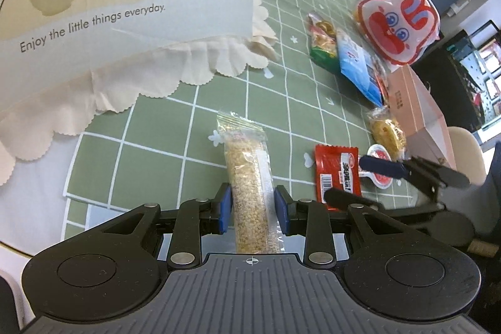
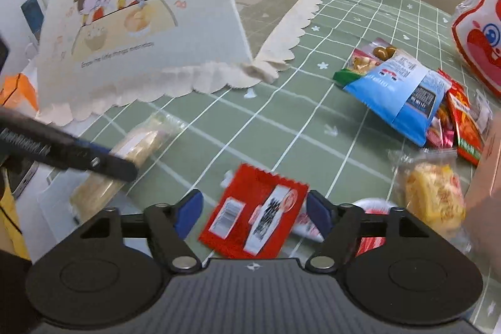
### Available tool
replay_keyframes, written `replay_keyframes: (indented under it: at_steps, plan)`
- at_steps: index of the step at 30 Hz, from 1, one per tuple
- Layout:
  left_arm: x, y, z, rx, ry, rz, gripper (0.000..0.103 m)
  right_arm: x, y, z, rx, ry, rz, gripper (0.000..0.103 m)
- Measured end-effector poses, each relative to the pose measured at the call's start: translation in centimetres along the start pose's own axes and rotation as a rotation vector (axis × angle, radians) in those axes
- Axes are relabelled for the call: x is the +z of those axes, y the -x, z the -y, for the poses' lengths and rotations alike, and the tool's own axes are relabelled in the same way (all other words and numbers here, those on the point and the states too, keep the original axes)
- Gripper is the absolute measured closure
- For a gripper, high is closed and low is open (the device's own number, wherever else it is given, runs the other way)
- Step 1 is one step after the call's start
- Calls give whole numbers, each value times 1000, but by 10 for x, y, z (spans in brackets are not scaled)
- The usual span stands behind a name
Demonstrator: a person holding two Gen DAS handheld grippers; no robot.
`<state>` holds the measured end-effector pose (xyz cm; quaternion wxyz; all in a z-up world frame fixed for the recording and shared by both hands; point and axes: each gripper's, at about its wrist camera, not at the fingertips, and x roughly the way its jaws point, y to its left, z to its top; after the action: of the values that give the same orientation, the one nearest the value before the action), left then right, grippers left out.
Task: Organize snacks
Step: 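Grasp the red spicy-strip packet with the right tool while left holds the bar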
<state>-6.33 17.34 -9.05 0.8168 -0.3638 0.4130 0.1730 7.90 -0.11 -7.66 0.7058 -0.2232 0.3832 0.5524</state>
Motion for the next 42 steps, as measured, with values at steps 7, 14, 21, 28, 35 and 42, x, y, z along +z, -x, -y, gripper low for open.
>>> replay_keyframes:
  at_steps: [7, 14, 21, 28, 35, 42]
  plan:
    - [-1, 3, 7, 29, -76, -8, 69, -5, -10, -20, -158, -146, 53, 17]
    - [-4, 1, 17, 7, -139, -44, 69, -5, -14, -40, -293, -86, 60, 54]
    - [-11, -12, 40, -35, -218, -94, 69, -30, 27, -23, -295, -141, 61, 92]
    - [-9, -11, 37, 23, -194, -56, 69, -42, 39, 0, -118, -425, 77, 20]
    - [-7, 5, 13, 43, -147, -33, 69, -16, -11, -37, -287, -396, -40, 17]
    - [-8, 17, -2, 12, -121, -16, 69, -15, -19, -37, -380, -460, -100, 0]
